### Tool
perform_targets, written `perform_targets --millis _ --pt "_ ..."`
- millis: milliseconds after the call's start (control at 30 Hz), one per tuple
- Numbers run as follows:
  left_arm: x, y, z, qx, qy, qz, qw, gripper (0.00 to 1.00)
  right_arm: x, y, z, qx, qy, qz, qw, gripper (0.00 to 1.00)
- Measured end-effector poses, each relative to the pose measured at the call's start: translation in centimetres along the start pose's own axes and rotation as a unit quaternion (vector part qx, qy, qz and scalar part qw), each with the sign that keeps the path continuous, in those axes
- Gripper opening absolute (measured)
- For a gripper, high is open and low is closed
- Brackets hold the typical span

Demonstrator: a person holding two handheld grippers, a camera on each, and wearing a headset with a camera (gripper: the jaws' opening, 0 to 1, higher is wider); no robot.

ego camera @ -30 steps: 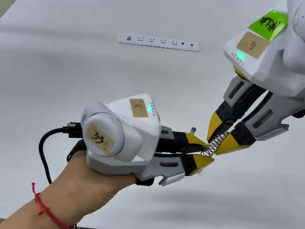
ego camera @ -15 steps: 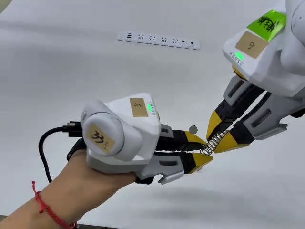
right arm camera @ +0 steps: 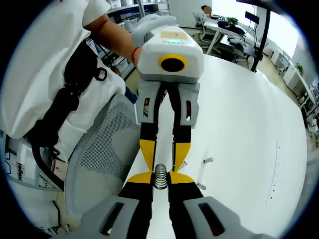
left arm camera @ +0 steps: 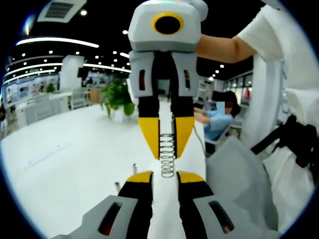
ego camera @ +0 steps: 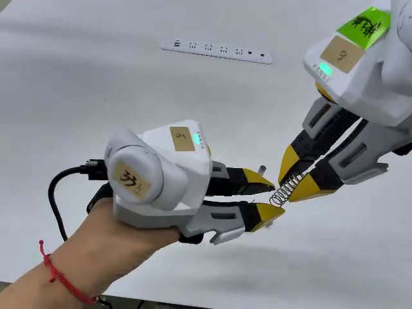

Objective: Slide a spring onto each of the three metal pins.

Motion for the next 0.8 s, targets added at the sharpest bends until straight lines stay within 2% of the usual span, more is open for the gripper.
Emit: perform_targets --millis 167,300,567,800 --pt "-0.2 -0.7 0.6 0.018 -0.001 -0.001 0.9998 0.25 0.3 -0.1 -0.5 -0.012 0.005 -0.005 0.9999 0.12" --pt "-0.7 -1.3 1.0 0.032 0.01 0.003 0.9994 0.31 0.5 -0.4 -1.2 -0.029 0.012 -0.01 0.9995 0.12" --pt "-2.1 -3.5 2.3 0.07 0.021 0.017 0.9972 0.49 0.6 -0.7 -3.5 -0.07 0.031 -0.016 0.9969 0.12" --pt "-2.4 -4.6 3.3 0.092 0.049 0.019 0.9944 0.68 0.8 -0.1 -5.5 -0.092 0.035 -0.009 0.9951 0.12"
Point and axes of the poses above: the centre of the closed fingertips' face, and the gripper's own axes: y roughly forward along the fingers, z roughly to its left, x roughly out of its top, the point moved 2 cm from there along -y, roughly backward along the fingers, and after that the axes turned 8 degrees about -z, right-handed, at the moved point
